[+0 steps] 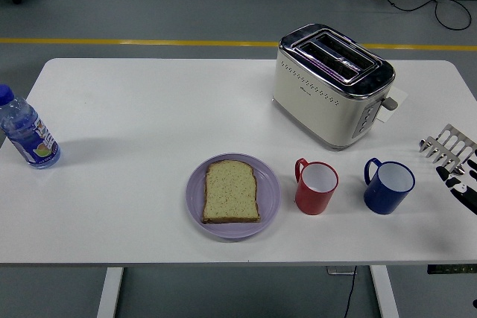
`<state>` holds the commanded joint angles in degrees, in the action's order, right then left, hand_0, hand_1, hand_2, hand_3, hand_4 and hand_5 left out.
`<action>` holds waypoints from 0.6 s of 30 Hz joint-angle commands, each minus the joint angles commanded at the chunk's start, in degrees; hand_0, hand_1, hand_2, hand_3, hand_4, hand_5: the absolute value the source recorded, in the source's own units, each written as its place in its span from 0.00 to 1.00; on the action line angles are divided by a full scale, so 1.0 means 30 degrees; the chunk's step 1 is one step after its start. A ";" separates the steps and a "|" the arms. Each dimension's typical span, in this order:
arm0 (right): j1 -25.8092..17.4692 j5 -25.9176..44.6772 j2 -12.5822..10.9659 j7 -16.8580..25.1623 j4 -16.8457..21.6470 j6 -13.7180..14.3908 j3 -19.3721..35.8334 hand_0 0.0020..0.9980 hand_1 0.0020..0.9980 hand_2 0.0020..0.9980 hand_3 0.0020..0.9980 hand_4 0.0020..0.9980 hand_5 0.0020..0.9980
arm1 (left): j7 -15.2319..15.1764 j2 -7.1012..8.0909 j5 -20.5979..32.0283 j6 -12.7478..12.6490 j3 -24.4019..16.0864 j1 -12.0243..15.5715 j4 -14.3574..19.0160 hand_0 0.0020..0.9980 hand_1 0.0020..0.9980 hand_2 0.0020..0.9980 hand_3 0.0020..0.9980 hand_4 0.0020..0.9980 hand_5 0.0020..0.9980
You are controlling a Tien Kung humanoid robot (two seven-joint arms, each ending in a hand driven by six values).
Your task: Pick up the cup,pour liquid into bread,place the cup on the desk
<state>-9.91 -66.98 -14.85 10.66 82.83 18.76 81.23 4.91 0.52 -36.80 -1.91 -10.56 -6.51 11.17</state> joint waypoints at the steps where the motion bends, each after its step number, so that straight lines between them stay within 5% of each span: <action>1: -0.0036 0.0014 -0.0041 -0.0016 0.0022 -0.0027 -0.0128 0.96 0.90 0.97 1.00 1.00 0.32 | 0.0001 0.0000 0.0007 0.0000 0.0005 0.0001 0.0000 0.64 0.65 0.66 0.54 0.32 0.84; 9: -0.0349 -0.0358 -0.0352 -0.0070 0.0050 0.0003 -0.1376 0.97 0.90 0.97 1.00 1.00 0.33 | 0.0010 0.0020 0.0015 0.0010 0.0007 0.0026 0.0003 0.64 0.65 0.66 0.54 0.32 0.84; 18: 0.0612 -0.1378 0.0301 -0.0201 -0.1998 0.0437 -0.1869 0.97 0.90 0.97 1.00 1.00 0.32 | 0.0027 -0.0006 0.0125 0.0028 0.0176 0.0173 -0.0007 0.63 0.65 0.66 0.55 0.32 0.84</action>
<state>-8.07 -71.11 -13.95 10.06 76.84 20.07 75.62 4.99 0.50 -36.43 -1.82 -10.03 -5.99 11.15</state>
